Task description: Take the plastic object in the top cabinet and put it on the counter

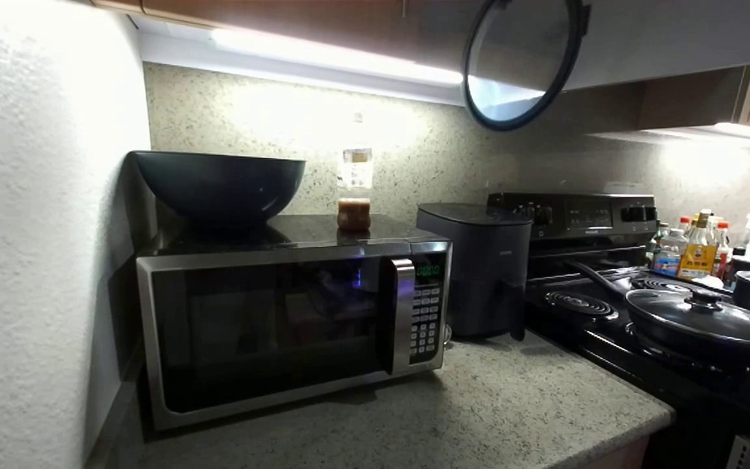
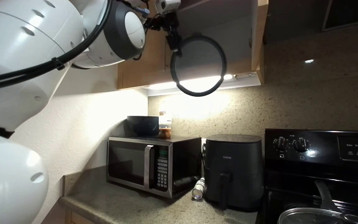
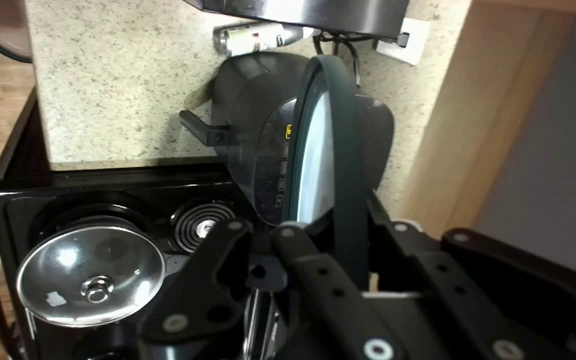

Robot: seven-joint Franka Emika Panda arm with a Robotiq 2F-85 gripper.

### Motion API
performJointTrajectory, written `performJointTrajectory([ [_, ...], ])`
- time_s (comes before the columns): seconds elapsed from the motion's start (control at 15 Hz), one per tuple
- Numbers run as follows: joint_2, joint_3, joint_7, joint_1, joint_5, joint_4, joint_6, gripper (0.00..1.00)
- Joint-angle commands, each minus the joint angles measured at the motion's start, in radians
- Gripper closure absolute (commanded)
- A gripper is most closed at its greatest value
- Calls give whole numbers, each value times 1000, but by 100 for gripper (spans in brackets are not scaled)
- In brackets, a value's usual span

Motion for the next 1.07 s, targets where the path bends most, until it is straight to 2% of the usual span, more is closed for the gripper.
performJointTrajectory([
  [0.0, -32, 6, -1, 19, -13, 1, 17, 97],
  [0.13, -66, 10, -1, 34, -15, -4, 12, 94],
  [0.4, -33, 7, -1, 20, -14, -13, 13, 97],
  [0.47, -26, 5, -9, 37, -27, -13, -13, 97],
  [0.73, -22, 11, 10, 146, -60, -26, -202, 97],
  [1.0, -12, 35, 172, 276, -50, -19, -304, 97],
])
